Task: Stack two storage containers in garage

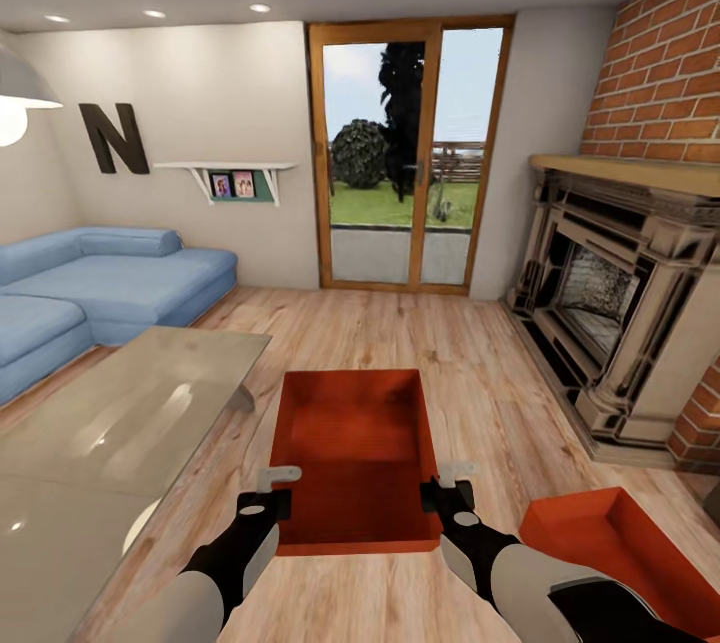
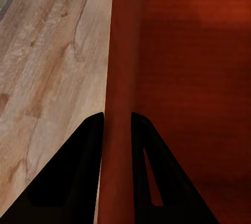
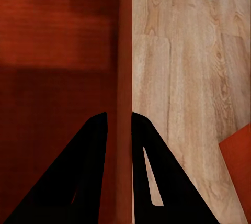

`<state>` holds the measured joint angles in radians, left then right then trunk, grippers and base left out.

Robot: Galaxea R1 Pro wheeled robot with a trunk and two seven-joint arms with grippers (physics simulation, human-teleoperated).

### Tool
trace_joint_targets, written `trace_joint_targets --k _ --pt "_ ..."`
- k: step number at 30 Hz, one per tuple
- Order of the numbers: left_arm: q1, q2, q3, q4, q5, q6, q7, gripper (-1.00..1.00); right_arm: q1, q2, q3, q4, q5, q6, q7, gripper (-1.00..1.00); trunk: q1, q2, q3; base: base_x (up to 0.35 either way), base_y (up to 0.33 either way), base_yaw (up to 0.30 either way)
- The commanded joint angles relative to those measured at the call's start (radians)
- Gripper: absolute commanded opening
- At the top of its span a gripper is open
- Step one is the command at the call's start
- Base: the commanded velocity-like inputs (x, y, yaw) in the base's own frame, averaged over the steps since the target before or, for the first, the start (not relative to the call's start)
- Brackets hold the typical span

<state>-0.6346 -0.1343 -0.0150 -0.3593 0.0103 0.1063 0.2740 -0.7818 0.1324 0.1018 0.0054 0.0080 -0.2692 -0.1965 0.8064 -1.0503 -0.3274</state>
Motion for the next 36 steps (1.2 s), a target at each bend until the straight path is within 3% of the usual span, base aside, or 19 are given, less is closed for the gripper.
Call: trace_joint_targets --k 1,16,36 --pt "0.000 -0.001 0.020 -0.004 -0.013 0.007 0.008 -1.00 0.000 0.004 -0.031 0.001 0.017 0.002 -0.001 -1.00 0.000 -0.001 0.000 0.000 0.000 0.000" --pt "0.000 -0.001 0.020 -0.004 -0.013 0.007 0.008 -1.00 -0.001 0.004 -0.032 0.001 0.017 0.002 -0.001 -1.00 0.000 -0.001 0.023 0.000 0.000 0.000" --pt "0.000 -0.002 0.018 -0.006 -0.016 0.006 0.018 -1.00 -0.001 0.004 -0.033 0.001 0.015 0.003 -0.001 -1.00 0.000 -0.001 0.024 0.000 0.000 0.000"
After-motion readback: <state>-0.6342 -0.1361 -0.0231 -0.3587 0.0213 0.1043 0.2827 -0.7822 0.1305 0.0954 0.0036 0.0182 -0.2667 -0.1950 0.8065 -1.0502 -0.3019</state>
